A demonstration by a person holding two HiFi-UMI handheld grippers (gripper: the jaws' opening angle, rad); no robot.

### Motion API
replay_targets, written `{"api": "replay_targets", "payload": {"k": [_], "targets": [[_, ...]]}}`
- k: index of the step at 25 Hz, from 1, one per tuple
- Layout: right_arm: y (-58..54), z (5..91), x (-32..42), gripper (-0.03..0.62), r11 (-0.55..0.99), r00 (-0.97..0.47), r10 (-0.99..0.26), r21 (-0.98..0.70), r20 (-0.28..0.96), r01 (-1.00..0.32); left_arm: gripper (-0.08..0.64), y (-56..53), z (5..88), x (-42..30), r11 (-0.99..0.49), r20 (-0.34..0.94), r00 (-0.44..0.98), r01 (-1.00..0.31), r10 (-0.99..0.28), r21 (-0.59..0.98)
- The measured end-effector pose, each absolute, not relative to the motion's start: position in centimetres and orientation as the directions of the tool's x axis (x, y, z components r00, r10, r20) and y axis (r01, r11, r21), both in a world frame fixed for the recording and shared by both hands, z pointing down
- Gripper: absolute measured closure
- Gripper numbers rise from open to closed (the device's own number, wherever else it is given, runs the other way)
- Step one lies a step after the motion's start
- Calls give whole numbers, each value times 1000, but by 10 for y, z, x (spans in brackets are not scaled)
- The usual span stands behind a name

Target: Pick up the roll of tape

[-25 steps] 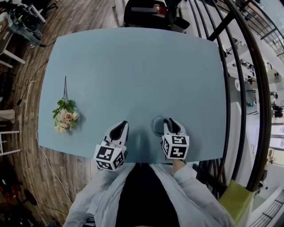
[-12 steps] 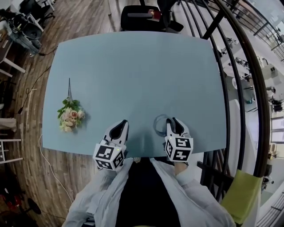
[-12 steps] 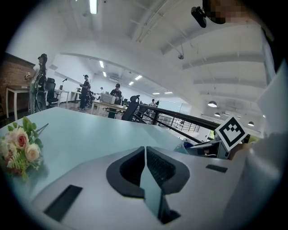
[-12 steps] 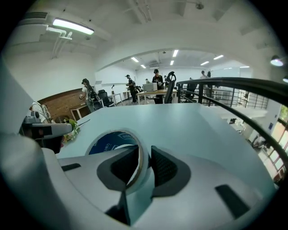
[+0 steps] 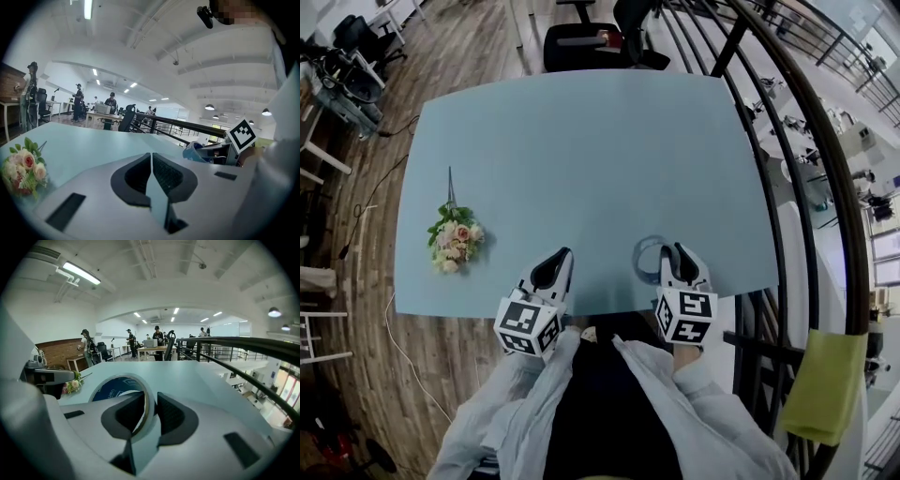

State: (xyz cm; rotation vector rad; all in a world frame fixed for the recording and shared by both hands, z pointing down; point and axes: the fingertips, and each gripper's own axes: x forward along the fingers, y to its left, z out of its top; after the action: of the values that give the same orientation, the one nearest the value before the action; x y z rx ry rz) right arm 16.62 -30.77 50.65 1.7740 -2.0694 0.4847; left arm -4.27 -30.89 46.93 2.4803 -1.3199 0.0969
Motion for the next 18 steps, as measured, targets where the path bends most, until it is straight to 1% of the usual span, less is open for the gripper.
{"api": "replay_targets", "payload": {"k": [6,11,18], "targets": [[-280,482,161,497,156,-137,-909,16,394,-988,534,-286,456,-43,-556,182,592,-803,-785,215],[-263,459,149,499,216,-207,-935,1,287,-976,534,-270,446,-49,-572,154,601,-797,-785,195],[-238,430,127,499,328,-308,-935,94,178,-940,534,-256,434,-47,-592,116,615,-785,-780,184]]}}
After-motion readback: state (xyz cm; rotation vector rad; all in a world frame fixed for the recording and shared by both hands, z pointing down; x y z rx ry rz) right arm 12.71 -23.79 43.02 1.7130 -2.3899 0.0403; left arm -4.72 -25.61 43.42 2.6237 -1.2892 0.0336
